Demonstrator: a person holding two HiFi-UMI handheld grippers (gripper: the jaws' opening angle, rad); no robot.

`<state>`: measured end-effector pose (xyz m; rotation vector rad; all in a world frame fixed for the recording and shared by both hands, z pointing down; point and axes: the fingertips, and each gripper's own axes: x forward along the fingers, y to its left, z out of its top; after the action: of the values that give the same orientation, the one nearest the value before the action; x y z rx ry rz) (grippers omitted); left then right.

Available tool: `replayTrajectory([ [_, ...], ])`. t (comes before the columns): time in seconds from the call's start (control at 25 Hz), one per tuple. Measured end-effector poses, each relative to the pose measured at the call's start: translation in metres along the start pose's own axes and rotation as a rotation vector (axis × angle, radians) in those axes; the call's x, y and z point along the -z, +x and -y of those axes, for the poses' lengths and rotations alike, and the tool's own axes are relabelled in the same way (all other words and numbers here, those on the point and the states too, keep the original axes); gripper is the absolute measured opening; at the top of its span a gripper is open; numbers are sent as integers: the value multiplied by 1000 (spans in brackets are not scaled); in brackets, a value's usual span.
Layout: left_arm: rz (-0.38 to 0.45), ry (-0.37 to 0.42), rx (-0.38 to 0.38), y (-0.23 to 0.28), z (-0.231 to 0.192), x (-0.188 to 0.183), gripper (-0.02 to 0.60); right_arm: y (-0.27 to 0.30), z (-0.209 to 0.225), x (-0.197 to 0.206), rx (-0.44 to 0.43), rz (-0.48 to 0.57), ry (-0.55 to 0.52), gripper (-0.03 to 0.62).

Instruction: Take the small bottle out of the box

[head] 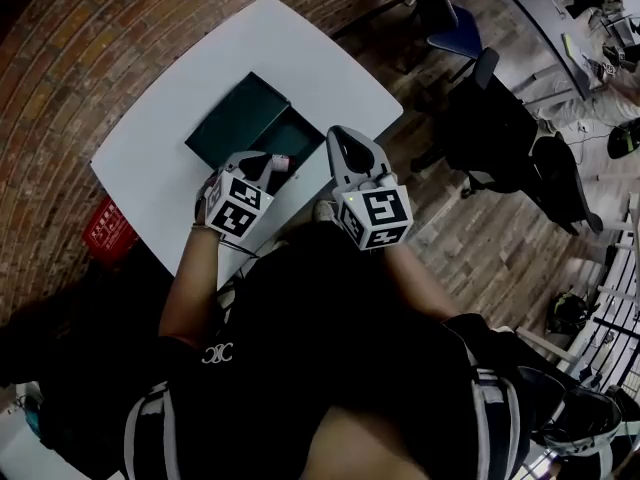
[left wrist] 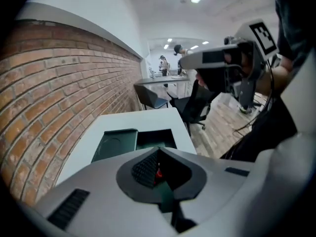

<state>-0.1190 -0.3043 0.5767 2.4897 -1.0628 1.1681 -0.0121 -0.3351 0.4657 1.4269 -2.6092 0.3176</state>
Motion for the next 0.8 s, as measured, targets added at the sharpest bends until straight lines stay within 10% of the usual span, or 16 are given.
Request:
replayTrajectory([
  [0.32, -172, 226, 20, 28, 17, 39, 14, -12, 14, 8, 9, -10, 16, 32],
  [0.44, -213, 260, 44, 35, 23, 50, 164, -17, 16, 12, 18, -19, 26, 32],
  [0.8, -353, 457, 110, 60, 17, 62, 178, -25, 34, 18, 46, -27, 52, 32],
])
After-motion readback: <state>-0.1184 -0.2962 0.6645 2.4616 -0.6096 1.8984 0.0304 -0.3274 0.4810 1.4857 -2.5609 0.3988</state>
